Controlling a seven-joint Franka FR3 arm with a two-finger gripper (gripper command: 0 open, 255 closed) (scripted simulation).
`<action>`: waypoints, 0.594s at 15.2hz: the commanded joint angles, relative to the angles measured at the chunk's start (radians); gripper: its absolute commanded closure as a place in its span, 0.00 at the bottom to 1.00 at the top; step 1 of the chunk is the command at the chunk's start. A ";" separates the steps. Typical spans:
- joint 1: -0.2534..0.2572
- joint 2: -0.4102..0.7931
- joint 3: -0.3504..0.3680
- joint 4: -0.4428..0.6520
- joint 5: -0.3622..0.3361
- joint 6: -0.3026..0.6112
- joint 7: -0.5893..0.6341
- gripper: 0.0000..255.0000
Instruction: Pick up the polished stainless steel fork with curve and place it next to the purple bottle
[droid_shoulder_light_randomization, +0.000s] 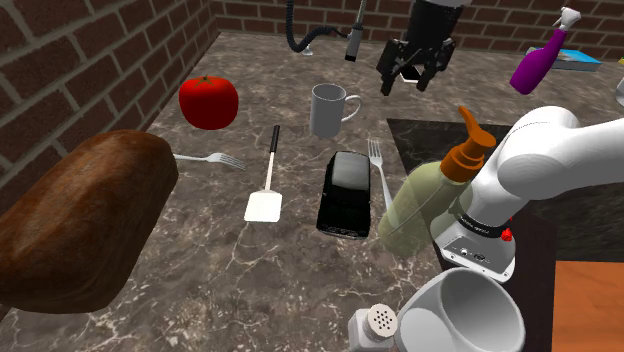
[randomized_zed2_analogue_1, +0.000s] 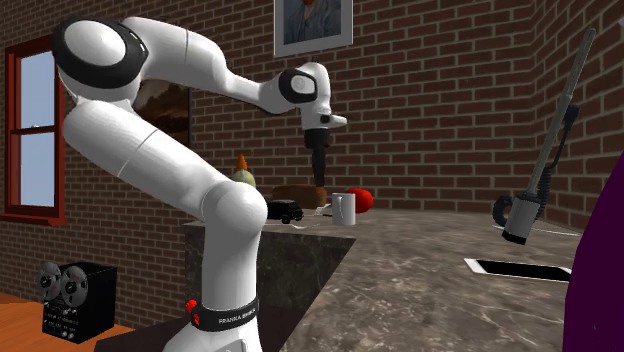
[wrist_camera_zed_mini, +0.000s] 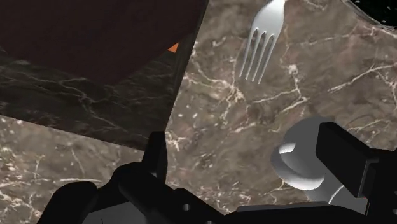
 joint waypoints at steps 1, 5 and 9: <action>-0.002 -0.028 0.061 -0.043 0.045 0.021 0.104 0.00; 0.006 -0.063 0.197 -0.127 0.147 0.080 0.303 0.00; 0.013 -0.050 0.338 -0.173 0.251 0.148 0.489 0.00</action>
